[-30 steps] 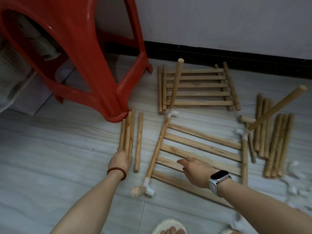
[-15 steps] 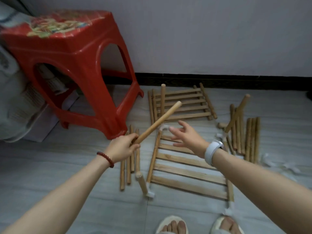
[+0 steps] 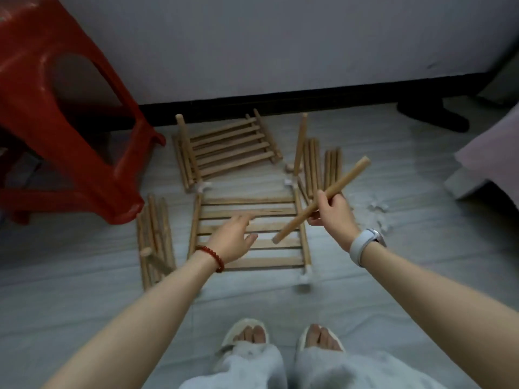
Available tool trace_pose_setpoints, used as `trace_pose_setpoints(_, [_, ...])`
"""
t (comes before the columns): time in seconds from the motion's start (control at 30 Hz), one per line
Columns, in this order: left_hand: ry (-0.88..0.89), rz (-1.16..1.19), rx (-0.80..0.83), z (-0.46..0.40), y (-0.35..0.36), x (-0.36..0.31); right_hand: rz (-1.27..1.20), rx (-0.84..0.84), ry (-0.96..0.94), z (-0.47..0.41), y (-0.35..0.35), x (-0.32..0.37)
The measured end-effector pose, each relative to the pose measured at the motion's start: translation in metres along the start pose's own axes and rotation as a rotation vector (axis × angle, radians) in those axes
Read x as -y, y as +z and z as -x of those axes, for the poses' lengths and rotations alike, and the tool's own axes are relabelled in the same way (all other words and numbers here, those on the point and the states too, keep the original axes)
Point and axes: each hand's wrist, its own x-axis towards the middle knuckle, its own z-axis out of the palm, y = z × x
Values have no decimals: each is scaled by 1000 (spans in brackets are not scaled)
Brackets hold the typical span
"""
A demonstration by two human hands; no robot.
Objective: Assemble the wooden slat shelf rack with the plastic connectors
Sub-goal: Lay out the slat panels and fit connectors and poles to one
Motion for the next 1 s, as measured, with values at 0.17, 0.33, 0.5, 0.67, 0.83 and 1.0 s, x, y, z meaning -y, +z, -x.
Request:
trace_pose_setpoints(0.17, [26,-191,337,-29,98,2,208,-95,35,6,-48,-77])
trace_pose_setpoints(0.33, [39,-410,604,-33,159,6,278,-163,54,11,-72,-109])
trace_pose_setpoints(0.5, [146,-390,474,-31,181,-6,346,-97,14,17,-77,-118])
trace_pose_setpoints(0.67, [87,-360,481,-32,191,-15,448,25,-97,30,-74,-115])
trace_pose_setpoints(0.83, [-22,-277,405,-38,193,-18,396,21,-109,29,-79,-120])
trace_pose_setpoints(1.0, [-73,-211,415,-46,196,-23,376,120,-104,32,-77,-130])
